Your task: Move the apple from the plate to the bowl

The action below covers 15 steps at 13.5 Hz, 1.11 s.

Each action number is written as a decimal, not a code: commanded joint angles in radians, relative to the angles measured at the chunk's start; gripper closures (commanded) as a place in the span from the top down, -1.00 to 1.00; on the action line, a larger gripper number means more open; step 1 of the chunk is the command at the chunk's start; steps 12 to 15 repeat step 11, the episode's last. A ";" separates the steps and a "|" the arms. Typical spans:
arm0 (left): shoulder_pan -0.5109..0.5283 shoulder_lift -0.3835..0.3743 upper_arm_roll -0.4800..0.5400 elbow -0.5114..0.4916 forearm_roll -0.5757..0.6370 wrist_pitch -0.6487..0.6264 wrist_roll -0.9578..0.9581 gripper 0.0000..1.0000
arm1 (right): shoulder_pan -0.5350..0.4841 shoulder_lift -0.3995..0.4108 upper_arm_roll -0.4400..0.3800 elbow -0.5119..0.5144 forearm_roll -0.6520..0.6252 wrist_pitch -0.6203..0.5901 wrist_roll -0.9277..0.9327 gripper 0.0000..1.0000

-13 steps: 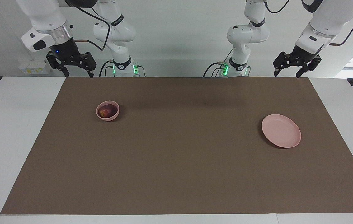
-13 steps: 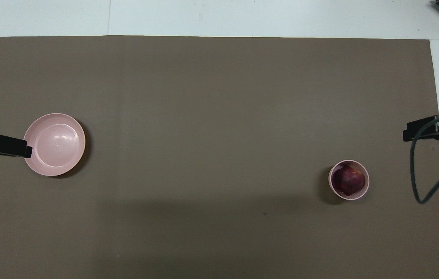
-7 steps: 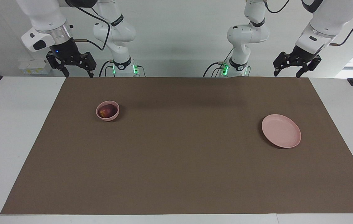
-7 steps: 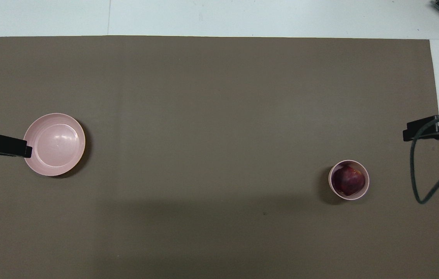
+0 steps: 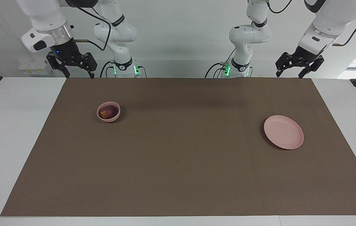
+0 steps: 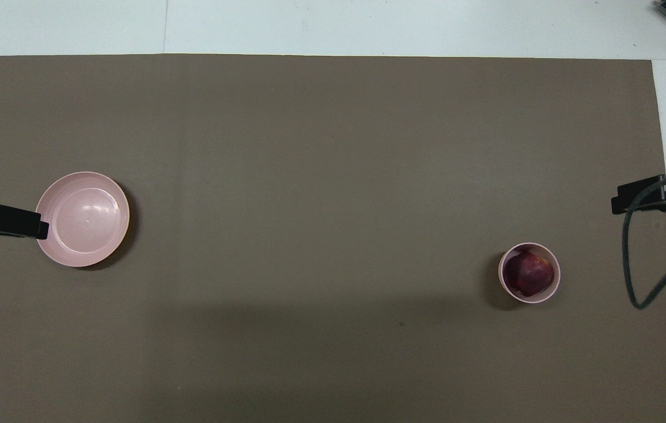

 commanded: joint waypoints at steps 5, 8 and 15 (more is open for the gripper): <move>0.001 0.003 -0.005 0.010 0.065 0.014 -0.023 1.00 | -0.013 -0.005 0.008 0.006 0.021 -0.024 -0.025 1.00; 0.001 0.000 -0.007 -0.001 0.063 0.024 -0.032 1.00 | -0.013 -0.005 0.008 0.006 0.021 -0.021 -0.026 1.00; 0.001 0.002 -0.007 0.000 0.058 0.036 -0.029 1.00 | -0.013 -0.005 0.008 0.006 0.020 -0.022 -0.028 1.00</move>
